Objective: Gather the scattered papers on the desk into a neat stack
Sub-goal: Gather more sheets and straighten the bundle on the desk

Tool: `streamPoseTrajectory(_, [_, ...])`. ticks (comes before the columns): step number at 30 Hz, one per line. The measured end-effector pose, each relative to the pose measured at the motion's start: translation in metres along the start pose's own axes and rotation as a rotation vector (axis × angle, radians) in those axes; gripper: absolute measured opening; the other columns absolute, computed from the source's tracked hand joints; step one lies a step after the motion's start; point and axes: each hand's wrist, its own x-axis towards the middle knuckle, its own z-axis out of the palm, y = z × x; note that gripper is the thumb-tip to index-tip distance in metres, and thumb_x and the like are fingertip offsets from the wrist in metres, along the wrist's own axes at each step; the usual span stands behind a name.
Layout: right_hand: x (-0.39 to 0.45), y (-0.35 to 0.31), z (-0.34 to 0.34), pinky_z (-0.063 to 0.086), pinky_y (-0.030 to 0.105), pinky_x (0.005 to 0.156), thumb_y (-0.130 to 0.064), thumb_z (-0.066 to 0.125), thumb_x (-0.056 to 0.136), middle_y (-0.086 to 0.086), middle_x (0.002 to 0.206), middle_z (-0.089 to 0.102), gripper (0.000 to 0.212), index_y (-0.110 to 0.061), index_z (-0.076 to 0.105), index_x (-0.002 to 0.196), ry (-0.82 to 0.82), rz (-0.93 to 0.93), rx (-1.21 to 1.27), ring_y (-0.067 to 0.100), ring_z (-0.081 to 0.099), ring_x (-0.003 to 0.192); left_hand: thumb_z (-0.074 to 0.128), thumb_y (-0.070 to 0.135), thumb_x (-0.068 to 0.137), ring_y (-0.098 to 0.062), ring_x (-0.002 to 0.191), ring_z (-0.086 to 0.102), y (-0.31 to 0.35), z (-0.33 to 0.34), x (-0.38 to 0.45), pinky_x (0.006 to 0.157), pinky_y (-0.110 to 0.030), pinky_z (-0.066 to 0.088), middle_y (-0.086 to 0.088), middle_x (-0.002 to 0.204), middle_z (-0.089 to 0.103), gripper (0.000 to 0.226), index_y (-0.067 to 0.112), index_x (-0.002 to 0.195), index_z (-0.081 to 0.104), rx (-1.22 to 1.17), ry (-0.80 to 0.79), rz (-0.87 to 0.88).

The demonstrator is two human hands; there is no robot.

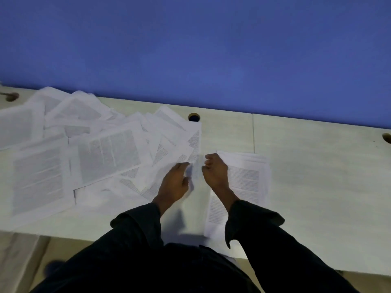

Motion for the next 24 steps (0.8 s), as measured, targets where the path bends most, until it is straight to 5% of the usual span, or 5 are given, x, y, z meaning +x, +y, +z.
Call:
streamPoseTrajectory(5, [0.016,-0.04,0.052,0.043,0.043,0.11,-0.026,0.075,0.081,0.02,0.137,0.049,0.067,0.0,0.044,0.135,-0.167,0.143,-0.344,0.037,0.048,0.132,0.068,0.005,0.082,-0.04,0.121,0.053,-0.042,-0.066,0.006,0.098,-0.046,0.048,-0.021,0.132,0.056,0.053,0.001,0.134,0.056,0.167,0.199,-0.346])
streamPoseTrajectory(13, [0.006,-0.069,0.104,0.047,0.044,0.1,-0.043,0.079,0.075,0.017,0.136,0.048,0.084,-0.003,0.039,0.137,0.039,0.276,-0.457,0.034,0.049,0.124,0.077,0.014,0.08,-0.046,0.125,0.049,-0.117,-0.15,0.044,0.097,-0.052,0.047,-0.027,0.136,0.05,0.068,-0.001,0.139,0.05,0.175,0.287,-0.632])
streamPoseTrajectory(18, [-0.006,-0.091,0.142,0.053,0.044,0.094,-0.049,0.08,0.071,0.018,0.132,0.046,0.089,0.0,0.039,0.133,0.121,0.561,-0.263,0.037,0.051,0.12,0.087,0.069,0.055,-0.039,0.149,0.024,-0.179,-0.215,0.102,0.119,-0.061,0.021,-0.016,0.163,0.023,0.135,0.016,0.158,0.018,0.423,-0.066,-0.607])
streamPoseTrajectory(22, [-0.01,-0.109,0.16,0.059,0.052,0.08,-0.041,0.061,0.072,0.038,0.116,0.06,0.094,0.029,0.04,0.131,-0.07,0.555,-0.064,0.051,0.065,0.1,0.076,0.088,0.04,-0.044,0.135,0.039,-0.196,-0.227,0.125,0.113,-0.062,0.031,-0.019,0.148,0.035,0.138,0.019,0.148,0.026,0.615,-0.137,-0.529])
streamPoseTrajectory(24, [-0.011,-0.102,0.166,0.052,0.058,0.098,-0.085,0.051,0.074,0.043,0.137,0.049,0.132,0.024,0.028,0.146,-0.065,0.547,0.028,0.056,0.056,0.121,0.072,0.093,0.035,-0.041,0.122,0.046,-0.196,-0.223,0.126,0.104,-0.056,0.043,-0.018,0.135,0.044,0.133,0.017,0.138,0.036,0.645,-0.053,-0.489])
